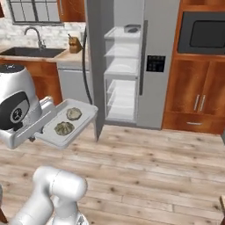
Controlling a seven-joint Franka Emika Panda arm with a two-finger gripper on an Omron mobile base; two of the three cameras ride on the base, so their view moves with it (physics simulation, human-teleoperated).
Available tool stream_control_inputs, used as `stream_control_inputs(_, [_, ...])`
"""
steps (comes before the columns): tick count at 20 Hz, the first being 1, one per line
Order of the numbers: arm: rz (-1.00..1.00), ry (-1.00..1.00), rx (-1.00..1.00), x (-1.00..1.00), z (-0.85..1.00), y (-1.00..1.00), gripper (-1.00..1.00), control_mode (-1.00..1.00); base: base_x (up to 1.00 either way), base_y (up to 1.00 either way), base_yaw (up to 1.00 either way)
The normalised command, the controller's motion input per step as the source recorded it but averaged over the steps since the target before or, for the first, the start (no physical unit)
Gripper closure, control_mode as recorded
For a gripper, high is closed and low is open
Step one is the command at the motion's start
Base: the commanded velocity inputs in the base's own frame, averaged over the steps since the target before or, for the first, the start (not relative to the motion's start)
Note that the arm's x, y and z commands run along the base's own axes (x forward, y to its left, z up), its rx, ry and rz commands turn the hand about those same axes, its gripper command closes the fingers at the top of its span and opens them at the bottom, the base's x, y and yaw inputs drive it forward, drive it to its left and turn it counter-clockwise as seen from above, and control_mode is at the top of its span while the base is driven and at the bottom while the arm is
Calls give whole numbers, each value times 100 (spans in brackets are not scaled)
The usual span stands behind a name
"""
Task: Place two dumplings into each of the tupperware containers and then place the containers in the fridge.
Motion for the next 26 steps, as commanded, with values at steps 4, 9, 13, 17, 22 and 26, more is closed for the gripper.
stream_control_inputs(4, [0, 0, 0, 0, 0, 0, 100, 100, 100, 18, -35])
stream_control_inputs(9, [0, 0, 0, 0, 0, 0, 100, 100, 100, -28, -11])
stream_control_inputs(13, [0, 0, 0, 0, 0, 0, 100, 100, 100, -78, 15])
stream_control_inputs(17, [0, 0, 0, 0, 0, 0, 100, 100, 99, -37, 23])
stream_control_inputs(22, [0, 0, 0, 0, 0, 0, 100, 100, 82, 0, 31])
stream_control_inputs(26, [0, 0, 0, 0, 0, 0, 100, 100, 100, 8, 5])
